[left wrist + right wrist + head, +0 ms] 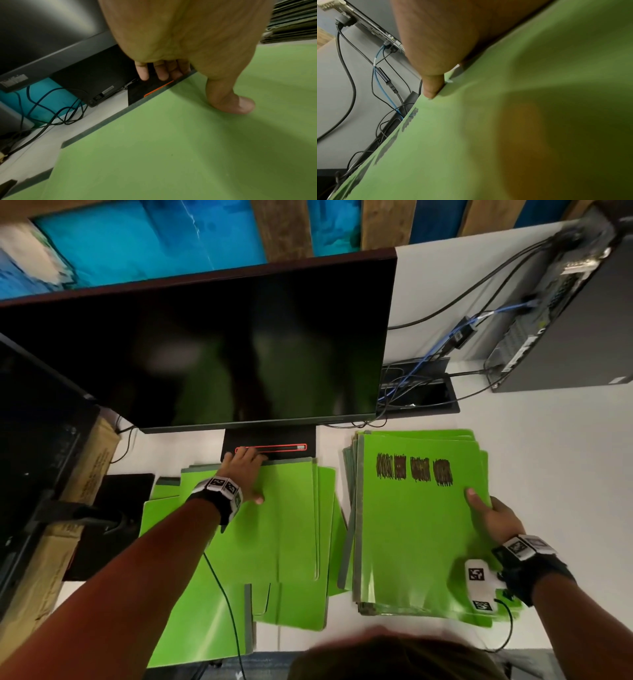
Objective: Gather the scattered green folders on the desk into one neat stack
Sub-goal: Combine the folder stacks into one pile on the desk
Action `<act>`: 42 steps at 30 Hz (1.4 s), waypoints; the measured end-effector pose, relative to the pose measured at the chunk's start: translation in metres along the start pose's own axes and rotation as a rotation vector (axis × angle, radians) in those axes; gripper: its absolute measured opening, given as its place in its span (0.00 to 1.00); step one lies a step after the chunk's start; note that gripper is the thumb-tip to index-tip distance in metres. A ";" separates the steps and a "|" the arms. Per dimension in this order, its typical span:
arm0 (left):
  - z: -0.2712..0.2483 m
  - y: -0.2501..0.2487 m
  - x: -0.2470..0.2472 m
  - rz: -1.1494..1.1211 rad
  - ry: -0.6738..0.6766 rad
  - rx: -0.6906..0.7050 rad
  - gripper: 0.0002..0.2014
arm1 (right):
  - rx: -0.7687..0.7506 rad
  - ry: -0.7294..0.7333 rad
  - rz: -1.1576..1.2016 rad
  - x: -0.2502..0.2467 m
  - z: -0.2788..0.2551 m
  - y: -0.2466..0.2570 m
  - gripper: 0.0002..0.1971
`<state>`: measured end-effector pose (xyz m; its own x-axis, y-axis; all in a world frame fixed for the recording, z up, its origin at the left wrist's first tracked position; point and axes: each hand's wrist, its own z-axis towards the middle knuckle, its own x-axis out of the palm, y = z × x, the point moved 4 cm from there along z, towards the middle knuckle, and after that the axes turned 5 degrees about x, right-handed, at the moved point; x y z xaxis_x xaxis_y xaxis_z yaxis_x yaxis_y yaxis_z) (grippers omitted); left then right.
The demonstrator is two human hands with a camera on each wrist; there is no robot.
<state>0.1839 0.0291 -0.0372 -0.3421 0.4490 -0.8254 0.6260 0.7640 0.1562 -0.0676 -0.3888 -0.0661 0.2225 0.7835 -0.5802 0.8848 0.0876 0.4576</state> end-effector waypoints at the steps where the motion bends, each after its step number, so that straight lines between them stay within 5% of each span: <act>1: 0.000 0.001 0.002 -0.009 0.015 0.001 0.52 | 0.007 0.002 0.006 0.000 -0.001 0.000 0.42; 9: -0.005 -0.003 0.001 -0.052 -0.013 -0.020 0.52 | 0.040 -0.005 0.001 -0.002 -0.008 -0.001 0.45; 13: -0.011 0.005 0.008 -0.169 0.008 -0.010 0.54 | 0.033 0.004 0.013 0.001 -0.006 -0.003 0.62; 21: -0.008 0.004 0.012 -0.133 0.002 0.036 0.52 | 0.028 -0.009 -0.015 0.000 -0.005 -0.004 0.42; 29: -0.014 -0.005 0.017 -0.141 -0.003 0.016 0.52 | 0.017 -0.008 -0.006 -0.002 -0.007 -0.003 0.38; 34: -0.022 -0.004 0.004 -0.144 0.038 0.049 0.54 | 0.010 0.000 -0.015 -0.001 -0.005 -0.004 0.46; 37: -0.031 0.004 -0.023 -0.181 -0.023 0.030 0.50 | 0.014 -0.003 -0.017 -0.001 -0.004 -0.005 0.55; 42: -0.063 0.017 -0.086 -0.420 -0.265 0.029 0.41 | -0.001 0.008 -0.011 -0.002 -0.004 -0.005 0.44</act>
<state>0.1801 0.0330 0.0702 -0.3810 -0.0306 -0.9241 0.4932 0.8387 -0.2311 -0.0739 -0.3888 -0.0647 0.2096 0.7873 -0.5799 0.8868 0.0967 0.4519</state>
